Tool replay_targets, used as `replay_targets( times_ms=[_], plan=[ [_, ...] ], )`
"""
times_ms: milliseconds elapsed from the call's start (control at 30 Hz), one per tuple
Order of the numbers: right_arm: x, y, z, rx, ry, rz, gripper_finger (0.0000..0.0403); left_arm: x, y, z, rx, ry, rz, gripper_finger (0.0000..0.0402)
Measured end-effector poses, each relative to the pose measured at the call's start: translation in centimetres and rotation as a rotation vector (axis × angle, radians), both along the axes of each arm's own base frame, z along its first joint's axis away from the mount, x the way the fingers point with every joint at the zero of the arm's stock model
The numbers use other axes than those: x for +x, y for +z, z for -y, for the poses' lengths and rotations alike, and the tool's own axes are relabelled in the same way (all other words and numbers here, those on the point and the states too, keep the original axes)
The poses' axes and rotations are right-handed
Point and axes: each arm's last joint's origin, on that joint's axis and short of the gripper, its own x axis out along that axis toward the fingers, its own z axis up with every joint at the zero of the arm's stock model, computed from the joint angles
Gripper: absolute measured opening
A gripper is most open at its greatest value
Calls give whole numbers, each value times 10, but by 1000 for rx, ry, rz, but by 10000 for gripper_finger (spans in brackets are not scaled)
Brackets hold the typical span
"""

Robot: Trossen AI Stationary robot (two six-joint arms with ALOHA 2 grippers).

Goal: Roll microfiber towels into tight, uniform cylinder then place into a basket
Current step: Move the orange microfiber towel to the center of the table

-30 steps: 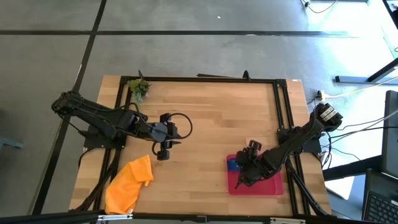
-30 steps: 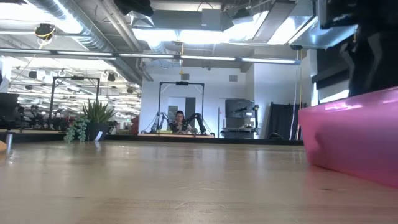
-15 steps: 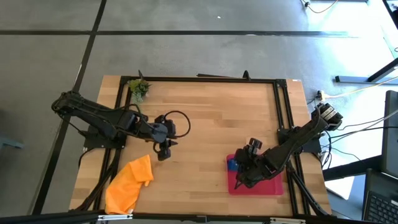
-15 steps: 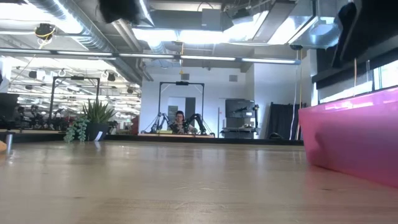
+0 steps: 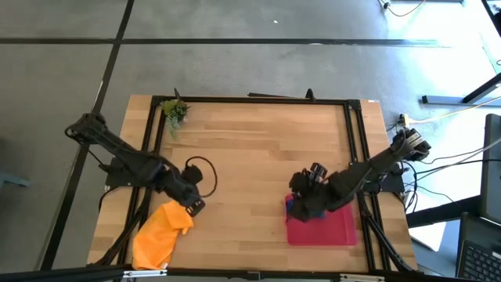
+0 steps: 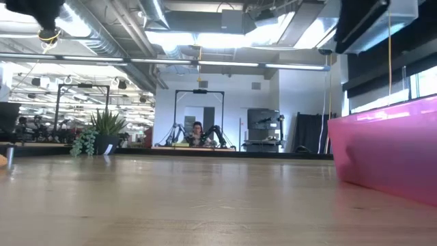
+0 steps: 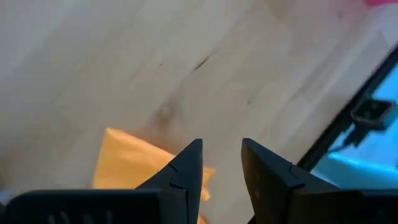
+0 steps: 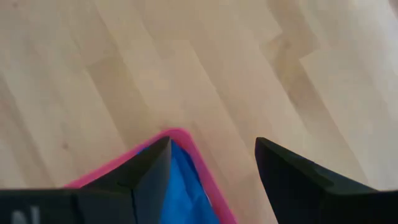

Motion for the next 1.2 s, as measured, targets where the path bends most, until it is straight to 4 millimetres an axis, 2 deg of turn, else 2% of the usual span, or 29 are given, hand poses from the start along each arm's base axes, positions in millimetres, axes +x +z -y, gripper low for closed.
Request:
replay_targets(
  times_ms=[167, 533, 833, 1200],
  plan=[
    [17, 10, 22, 131, -25, 34, 234, -2, -13, 24, -38, 106, -66, 102],
    [60, 41, 56, 262, 221, 291, 234, 6, -59, 65, 31, 136, -213, 102],
    [68, 48, 72, 224, 288, 349, 234, 15, -91, 88, 45, 145, -263, 102],
    [70, 48, 83, 230, 322, 344, 234, 22, -111, 96, 64, 146, -279, 102]
  ],
)
